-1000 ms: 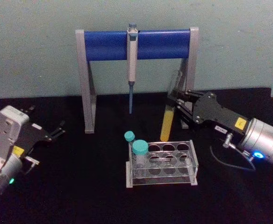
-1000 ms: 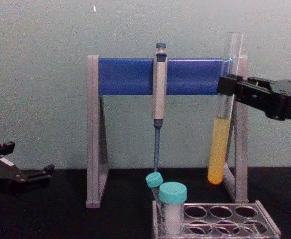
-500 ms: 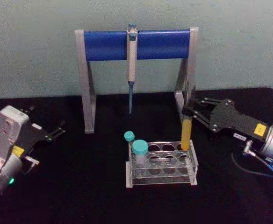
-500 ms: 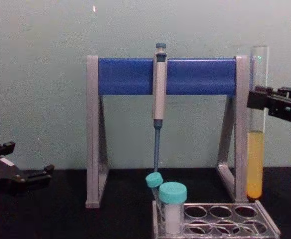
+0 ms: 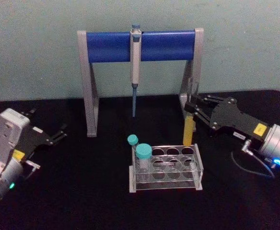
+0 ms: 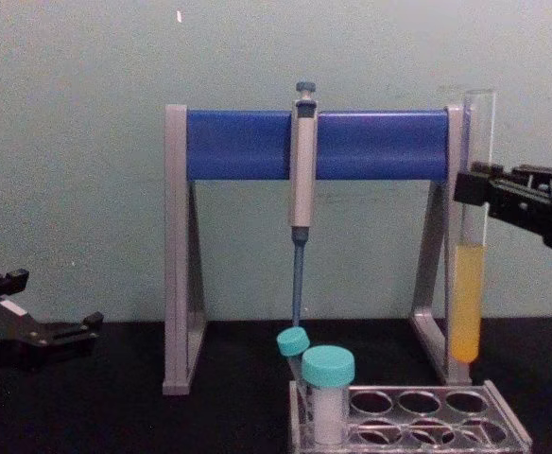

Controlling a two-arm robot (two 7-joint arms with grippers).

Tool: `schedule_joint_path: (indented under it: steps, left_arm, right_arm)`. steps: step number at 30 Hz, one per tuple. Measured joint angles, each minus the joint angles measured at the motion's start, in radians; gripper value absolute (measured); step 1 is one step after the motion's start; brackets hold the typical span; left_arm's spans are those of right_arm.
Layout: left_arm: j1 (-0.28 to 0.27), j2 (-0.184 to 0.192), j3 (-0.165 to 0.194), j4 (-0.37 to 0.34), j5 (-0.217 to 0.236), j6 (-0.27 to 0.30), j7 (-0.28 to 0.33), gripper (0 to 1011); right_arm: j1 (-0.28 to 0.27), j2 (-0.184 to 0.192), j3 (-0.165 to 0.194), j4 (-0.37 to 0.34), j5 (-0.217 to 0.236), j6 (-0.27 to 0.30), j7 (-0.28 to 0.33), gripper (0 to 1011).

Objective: Pick up the test tube from the test tube rack, shake it, then place it back into the test tube rack.

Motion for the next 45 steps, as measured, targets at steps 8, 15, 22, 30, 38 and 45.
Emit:
schedule_joint_path:
  steps: [8,15,22,30,38,45]
  left_arm:
    - [0.0,0.0,0.0,0.0,0.0,0.0,0.0,1001]
    - [0.0,0.0,0.0,0.0,0.0,0.0,0.0,1001]
    - [0.0,0.0,0.0,0.0,0.0,0.0,0.0,1001]
    - [0.0,0.0,0.0,0.0,0.0,0.0,0.0,1001]
    - [0.0,0.0,0.0,0.0,0.0,0.0,0.0,1001]
    - [0.0,0.0,0.0,0.0,0.0,0.0,0.0,1001]
  right_arm:
    - [0.02,-0.031,-0.013,0.037,-0.006,-0.02,0.022,228]
    - [0.045,-0.064,-0.035,0.092,-0.016,-0.041,0.046,228]
    - [0.06,-0.087,-0.045,0.138,-0.017,-0.054,0.061,228]
    - [0.073,-0.103,-0.054,0.175,-0.02,-0.057,0.07,228]
    - [0.081,-0.109,-0.061,0.197,-0.026,-0.054,0.073,228]
    - [0.088,-0.114,-0.067,0.214,-0.031,-0.047,0.076,228]
